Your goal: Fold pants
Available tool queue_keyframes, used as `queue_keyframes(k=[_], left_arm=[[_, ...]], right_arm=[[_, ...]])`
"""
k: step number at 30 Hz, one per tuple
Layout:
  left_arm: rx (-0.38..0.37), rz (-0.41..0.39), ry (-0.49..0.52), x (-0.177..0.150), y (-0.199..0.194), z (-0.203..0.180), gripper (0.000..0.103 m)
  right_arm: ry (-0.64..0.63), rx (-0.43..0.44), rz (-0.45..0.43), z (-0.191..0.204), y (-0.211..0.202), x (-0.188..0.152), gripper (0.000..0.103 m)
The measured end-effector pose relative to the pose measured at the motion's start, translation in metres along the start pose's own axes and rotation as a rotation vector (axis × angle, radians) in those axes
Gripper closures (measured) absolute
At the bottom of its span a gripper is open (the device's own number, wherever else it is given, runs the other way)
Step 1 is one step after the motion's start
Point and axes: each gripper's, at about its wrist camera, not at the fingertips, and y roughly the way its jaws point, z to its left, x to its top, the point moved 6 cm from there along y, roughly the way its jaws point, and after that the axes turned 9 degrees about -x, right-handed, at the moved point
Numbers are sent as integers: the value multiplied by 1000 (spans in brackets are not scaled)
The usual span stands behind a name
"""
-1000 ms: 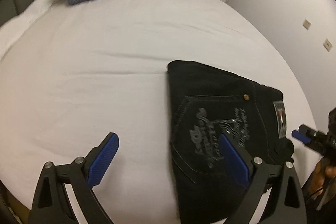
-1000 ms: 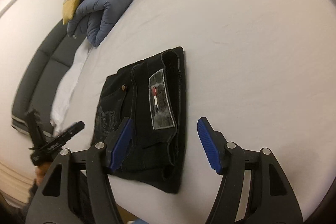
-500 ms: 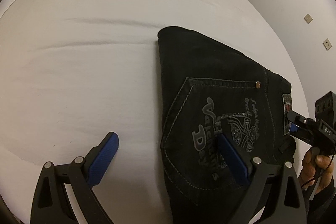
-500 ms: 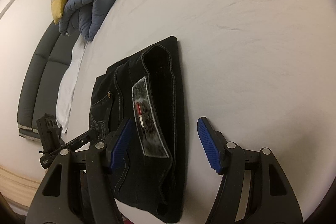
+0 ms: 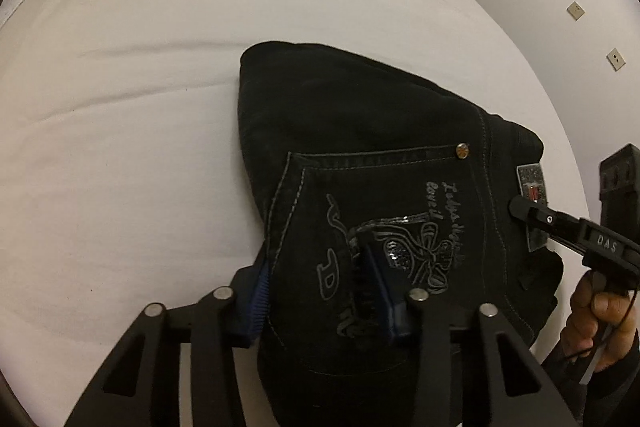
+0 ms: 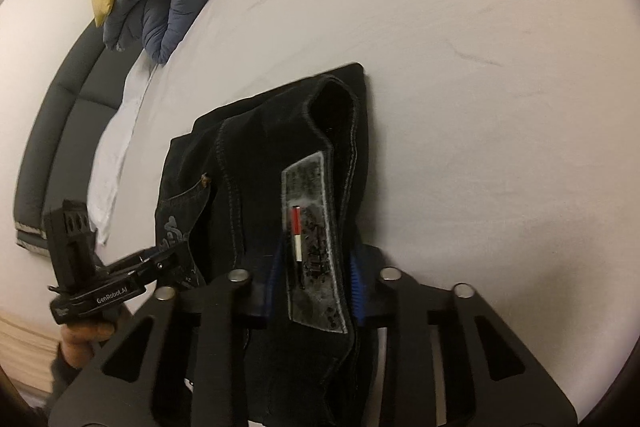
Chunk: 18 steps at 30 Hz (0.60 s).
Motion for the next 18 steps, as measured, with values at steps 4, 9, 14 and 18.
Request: queue_keyframes(k=[4,9,14,18], left_arm=[[-14,-35,-17,6,-14,-11,82],[-24,-101,39,29,-41,-44,84],[-61,-150,90,52,-57,-82,84],[-82,-176,122,68,-65,-103,84]], right_arm=[[-98,-55,-63,19,-18,-1,88],[-185,-59,-124,41,-53,2,89],[-176,-38,-191,39,-96,18,89],[-131,8,-220,20,-128,33,89]])
